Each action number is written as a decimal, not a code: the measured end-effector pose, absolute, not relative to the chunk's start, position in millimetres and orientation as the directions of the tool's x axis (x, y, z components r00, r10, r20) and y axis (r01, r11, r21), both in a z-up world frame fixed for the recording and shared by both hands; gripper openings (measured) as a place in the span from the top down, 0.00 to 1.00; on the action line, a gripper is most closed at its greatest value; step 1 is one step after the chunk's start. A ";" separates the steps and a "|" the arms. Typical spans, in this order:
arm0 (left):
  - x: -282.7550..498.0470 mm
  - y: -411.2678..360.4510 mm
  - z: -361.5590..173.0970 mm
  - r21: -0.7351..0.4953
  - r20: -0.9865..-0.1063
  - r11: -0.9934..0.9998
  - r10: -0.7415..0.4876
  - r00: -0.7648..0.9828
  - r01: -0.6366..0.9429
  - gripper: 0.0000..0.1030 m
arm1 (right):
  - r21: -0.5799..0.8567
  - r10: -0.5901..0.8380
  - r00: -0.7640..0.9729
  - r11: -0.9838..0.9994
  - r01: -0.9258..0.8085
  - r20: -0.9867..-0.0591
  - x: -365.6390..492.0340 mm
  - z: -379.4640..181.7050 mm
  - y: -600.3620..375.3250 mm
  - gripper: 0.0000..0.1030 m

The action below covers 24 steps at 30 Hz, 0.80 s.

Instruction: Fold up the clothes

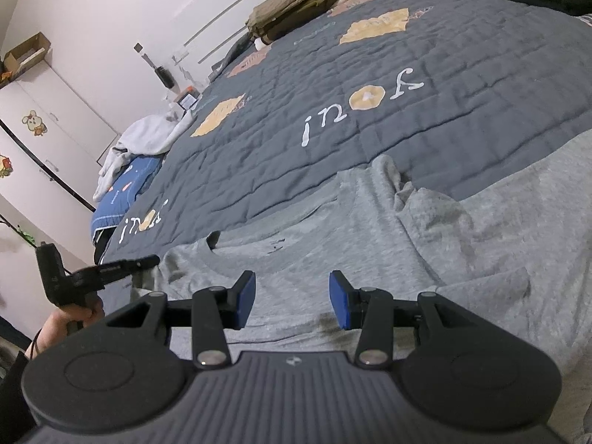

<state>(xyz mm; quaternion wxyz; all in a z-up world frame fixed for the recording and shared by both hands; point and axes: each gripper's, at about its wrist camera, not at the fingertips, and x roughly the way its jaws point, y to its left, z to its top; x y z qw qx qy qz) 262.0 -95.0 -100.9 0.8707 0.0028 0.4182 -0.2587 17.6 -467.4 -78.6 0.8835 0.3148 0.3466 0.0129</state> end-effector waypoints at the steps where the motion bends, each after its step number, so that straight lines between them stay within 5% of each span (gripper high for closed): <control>1: 260.8 -96.2 -101.8 -0.201 -0.733 0.871 -0.437 0.521 0.448 0.96 | 0.563 0.238 0.760 0.802 0.197 -0.605 17.8 -78.3 -468.5 0.58; 5: 252.2 -95.2 -96.6 -0.181 -0.737 0.891 -0.403 0.542 0.417 0.89 | 0.558 0.224 0.758 0.802 0.214 -0.613 17.5 -76.5 -476.2 0.58; 10: 215.9 -88.9 -64.0 -0.191 -0.676 0.877 -0.443 0.589 0.441 0.57 | 0.525 0.153 0.767 0.808 0.266 -0.623 10.6 -67.9 -497.7 0.58; 24: 63.4 -161.3 -27.8 -0.279 -0.592 0.778 -0.601 0.537 0.563 0.43 | 0.525 0.034 0.780 0.758 0.387 -0.625 -33.8 -61.8 -556.6 0.58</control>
